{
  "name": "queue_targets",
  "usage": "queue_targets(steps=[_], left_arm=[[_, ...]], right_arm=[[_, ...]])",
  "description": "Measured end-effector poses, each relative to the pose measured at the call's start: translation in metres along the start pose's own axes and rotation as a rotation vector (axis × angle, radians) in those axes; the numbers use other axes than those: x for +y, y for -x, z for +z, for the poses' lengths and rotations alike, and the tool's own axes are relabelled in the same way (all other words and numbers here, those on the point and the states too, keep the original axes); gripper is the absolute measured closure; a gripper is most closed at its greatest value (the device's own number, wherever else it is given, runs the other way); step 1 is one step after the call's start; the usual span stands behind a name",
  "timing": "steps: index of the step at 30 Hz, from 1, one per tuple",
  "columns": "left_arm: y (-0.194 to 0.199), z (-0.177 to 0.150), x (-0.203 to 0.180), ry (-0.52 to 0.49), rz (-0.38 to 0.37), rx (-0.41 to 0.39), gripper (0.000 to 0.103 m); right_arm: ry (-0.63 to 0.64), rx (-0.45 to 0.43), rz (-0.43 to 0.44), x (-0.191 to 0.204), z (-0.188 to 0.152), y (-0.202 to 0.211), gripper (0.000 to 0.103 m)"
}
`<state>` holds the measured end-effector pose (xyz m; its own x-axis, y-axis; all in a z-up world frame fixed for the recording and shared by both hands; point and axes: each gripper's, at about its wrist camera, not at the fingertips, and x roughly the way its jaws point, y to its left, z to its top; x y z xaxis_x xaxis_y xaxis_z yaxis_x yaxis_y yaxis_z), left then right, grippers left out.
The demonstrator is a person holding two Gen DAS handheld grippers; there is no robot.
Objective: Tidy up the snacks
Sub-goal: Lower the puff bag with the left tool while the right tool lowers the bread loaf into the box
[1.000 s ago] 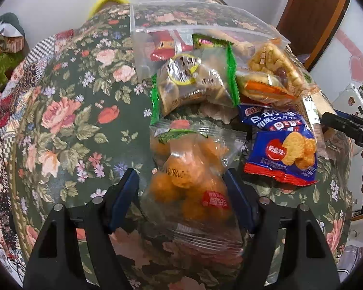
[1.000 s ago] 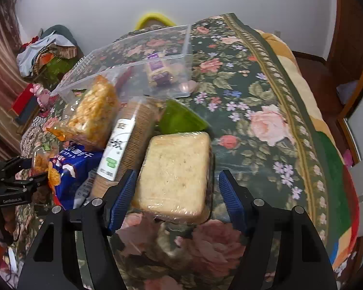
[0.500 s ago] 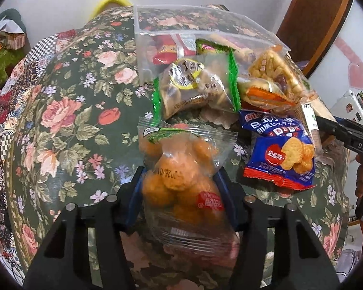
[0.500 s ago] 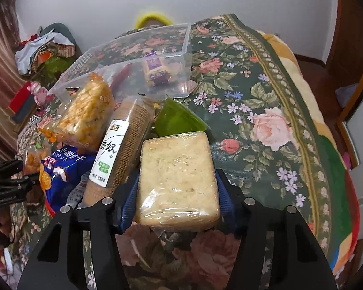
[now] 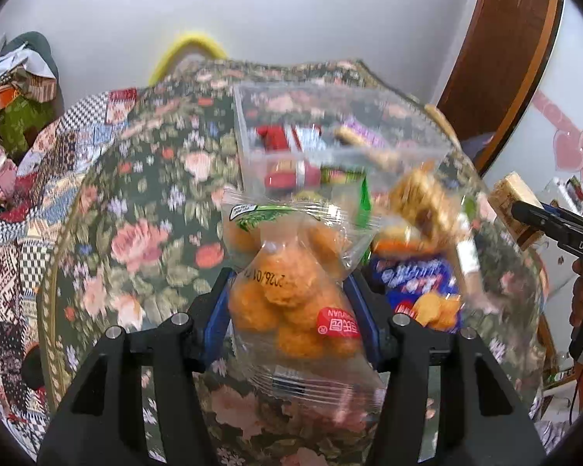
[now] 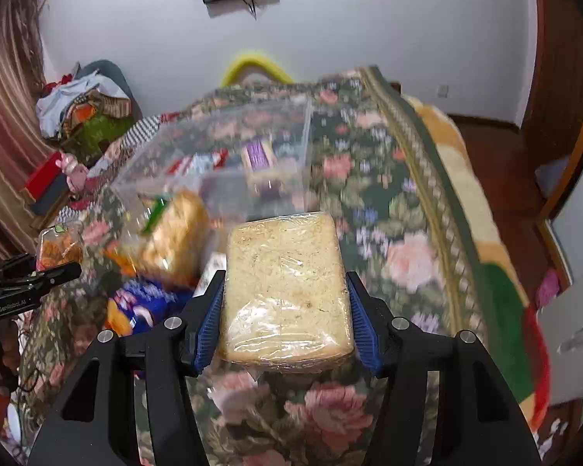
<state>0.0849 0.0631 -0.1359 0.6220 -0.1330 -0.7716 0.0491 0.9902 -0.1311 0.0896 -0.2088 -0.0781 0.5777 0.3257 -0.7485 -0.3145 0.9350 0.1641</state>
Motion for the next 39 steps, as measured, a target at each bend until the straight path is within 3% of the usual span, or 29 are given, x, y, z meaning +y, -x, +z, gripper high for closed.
queue_targets(steps=[10, 19, 28, 39], left_arm=[[0.012, 0.051, -0.01, -0.022, -0.007, -0.104, 0.047], [-0.008, 0.088, -0.019, -0.034, -0.018, -0.128, 0.047], [-0.049, 0.117, -0.02, -0.007, -0.03, -0.104, 0.047], [-0.094, 0.127, -0.006, 0.014, -0.022, -0.04, 0.047]], right_arm=[[0.03, -0.11, 0.017, 0.013, 0.046, 0.008, 0.048], [0.048, -0.152, 0.048, 0.026, 0.071, -0.008, 0.048], [0.045, -0.119, 0.086, 0.039, 0.09, -0.045, 0.048], [0.076, -0.019, 0.104, 0.055, 0.105, -0.1, 0.048]])
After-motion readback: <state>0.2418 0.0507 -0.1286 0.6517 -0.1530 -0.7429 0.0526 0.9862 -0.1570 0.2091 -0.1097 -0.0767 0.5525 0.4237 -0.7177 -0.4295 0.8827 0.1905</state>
